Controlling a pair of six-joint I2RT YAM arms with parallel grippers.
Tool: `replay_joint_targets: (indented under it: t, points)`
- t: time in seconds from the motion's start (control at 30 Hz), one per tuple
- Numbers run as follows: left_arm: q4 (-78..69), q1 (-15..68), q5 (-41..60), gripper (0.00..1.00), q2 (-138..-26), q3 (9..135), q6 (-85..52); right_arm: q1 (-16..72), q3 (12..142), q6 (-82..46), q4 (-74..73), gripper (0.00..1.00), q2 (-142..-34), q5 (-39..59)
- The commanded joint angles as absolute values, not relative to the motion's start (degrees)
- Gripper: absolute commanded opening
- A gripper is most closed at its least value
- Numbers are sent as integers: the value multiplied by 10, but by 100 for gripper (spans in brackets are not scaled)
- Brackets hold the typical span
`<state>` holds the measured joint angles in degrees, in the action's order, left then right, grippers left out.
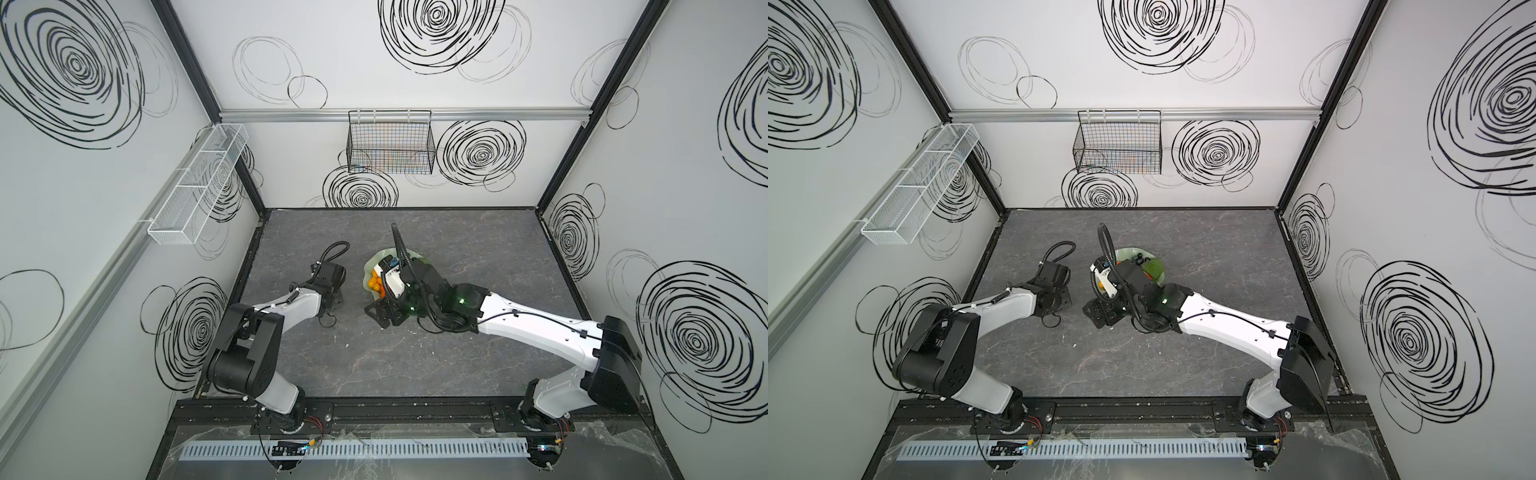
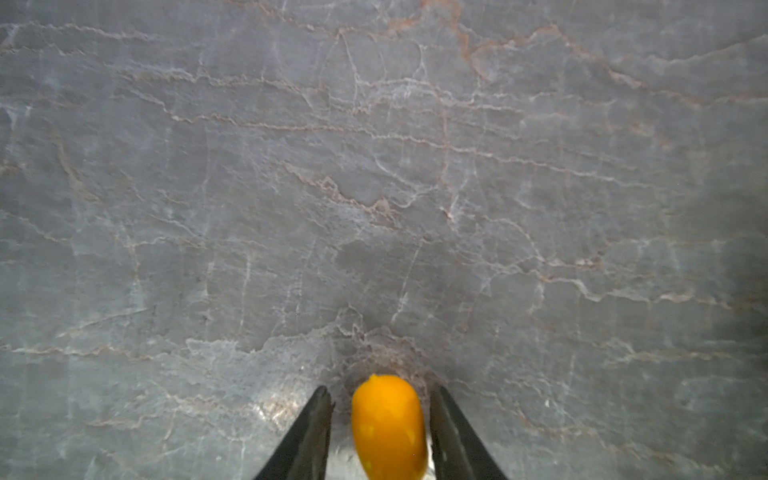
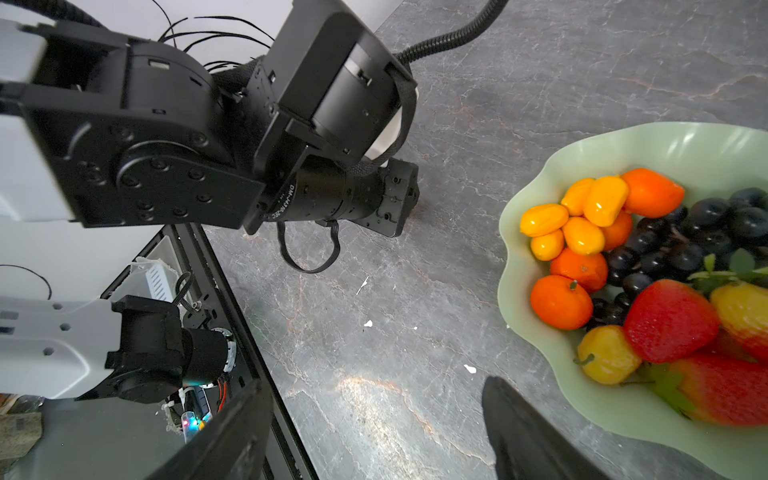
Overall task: Place and organize the fake fruits in the fruit bowl
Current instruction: 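Move the left gripper onto the last yellow fruit and close, then lift the last yellow fruit with the left gripper and carry it over the bowl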
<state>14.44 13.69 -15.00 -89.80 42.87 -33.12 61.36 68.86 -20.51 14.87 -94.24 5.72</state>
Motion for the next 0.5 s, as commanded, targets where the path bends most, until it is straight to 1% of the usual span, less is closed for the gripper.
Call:
replay_joint_targets:
  t: [0.0,0.23,0.47]
  points:
    - [130,131,-151,42,-912,444,-327,617,686,-205,144,84,-936,57]
    - [126,131,-146,38,-921,445,-326,617,680,-205,147,84,-932,56]
    - [123,132,-144,30,-922,443,-324,618,679,-208,148,84,-932,59]
